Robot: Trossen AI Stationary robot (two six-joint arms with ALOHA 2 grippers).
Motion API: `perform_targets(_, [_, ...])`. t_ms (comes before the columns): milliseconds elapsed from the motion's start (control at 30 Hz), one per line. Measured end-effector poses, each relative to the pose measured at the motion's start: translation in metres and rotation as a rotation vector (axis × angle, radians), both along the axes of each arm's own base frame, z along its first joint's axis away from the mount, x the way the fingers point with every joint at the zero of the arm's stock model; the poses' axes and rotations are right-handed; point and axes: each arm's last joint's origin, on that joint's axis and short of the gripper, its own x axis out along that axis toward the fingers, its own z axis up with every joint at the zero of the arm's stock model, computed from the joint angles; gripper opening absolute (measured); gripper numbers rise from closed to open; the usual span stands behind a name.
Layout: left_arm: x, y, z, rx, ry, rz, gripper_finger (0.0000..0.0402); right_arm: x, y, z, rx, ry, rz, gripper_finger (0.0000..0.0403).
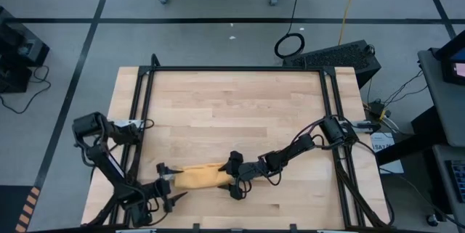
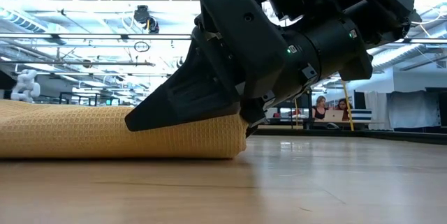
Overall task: Roll towel
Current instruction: Roll the folded yellow towel
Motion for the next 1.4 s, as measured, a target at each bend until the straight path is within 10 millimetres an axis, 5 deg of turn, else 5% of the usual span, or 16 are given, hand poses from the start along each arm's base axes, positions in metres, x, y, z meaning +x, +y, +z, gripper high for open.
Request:
perform_targets(433, [0.02,0.011,-0.018,-0.034,0.104,0.101,0.0386,0.0,0.0,0.0,-0.004,0.0,0.002,0.0338])
perform_targets(767, [0.007,-0.002,-0.008,0.016,0.071,0.01,0.0314,-0.001,0.0,-0.001,0.004,0.01,-0.009,0.0338])
perform_targets(1033, [0.0,-0.003,-0.005,0.048,0.073,-0.012,0.031,-0.001,0.0,-0.001,0.007,0.011,-0.012,0.0338])
perform_targets(1267, [-0.002,-0.008,0.019,0.07,-0.018,-0.038,0.031,-0.001,0.0,-0.001,0.016,0.012,-0.018,0.0338])
perform_targets(1400, [0.001,-0.009,0.003,0.063,0.035,-0.066,0.031,-0.001,0.0,-0.001,0.016,0.012,-0.018,0.0338])
